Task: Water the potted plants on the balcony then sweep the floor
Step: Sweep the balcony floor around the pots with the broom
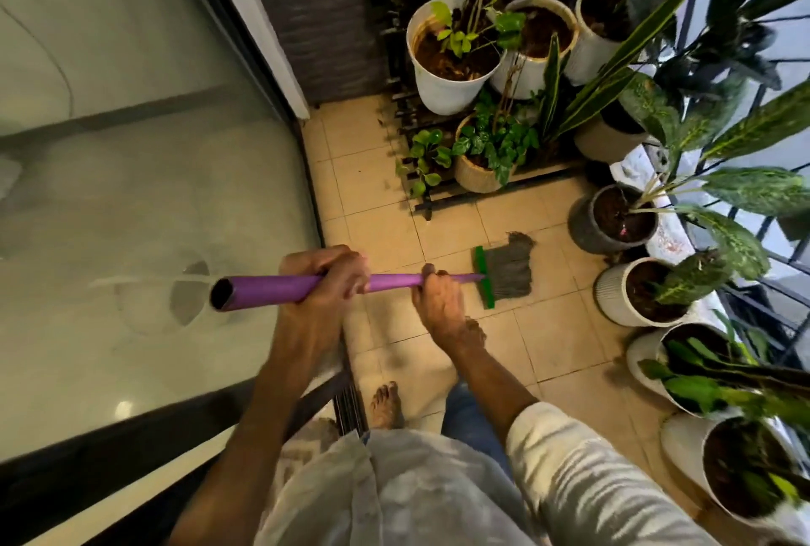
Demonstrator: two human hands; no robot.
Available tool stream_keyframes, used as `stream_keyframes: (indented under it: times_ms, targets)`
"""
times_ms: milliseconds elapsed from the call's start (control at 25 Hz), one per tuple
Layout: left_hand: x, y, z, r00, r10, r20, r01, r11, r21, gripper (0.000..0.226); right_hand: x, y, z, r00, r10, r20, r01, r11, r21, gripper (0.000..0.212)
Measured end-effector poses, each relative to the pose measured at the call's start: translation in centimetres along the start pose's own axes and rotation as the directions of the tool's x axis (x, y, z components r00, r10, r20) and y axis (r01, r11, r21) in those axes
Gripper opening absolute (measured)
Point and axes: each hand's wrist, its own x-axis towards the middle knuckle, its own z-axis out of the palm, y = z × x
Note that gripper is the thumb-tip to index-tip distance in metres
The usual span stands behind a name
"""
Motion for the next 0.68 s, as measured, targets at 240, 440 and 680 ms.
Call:
stream_keyframes:
  times_ms: [240, 440, 680]
  targets:
    - [-5.2, 4.1, -9.3, 0.977, -0.001, -0.215, -0.001, 1.0, -0.01, 0.039, -5.9, -15.3, 5.5, 0.98, -0.111, 0.163, 0.093, 0.989, 0.112, 0.035]
    - [-8.3, 5.4, -8.7, 0.967, 0.142, -0.211, -0.141, 0.99, 0.015, 0.025, -9.0, -18.4, 5.0, 0.971, -0.076, 0.227, 0.015, 0.965, 0.26, 0.033]
    - [-8.9, 0.5, -3.9, 1.0, 0.01, 0.025, -0.009, 0.999, -0.042, 0.047, -10.5, -7.3, 3.8, 0.982, 0.059, 0.177, -0.068, 0.997, 0.042, 0.035]
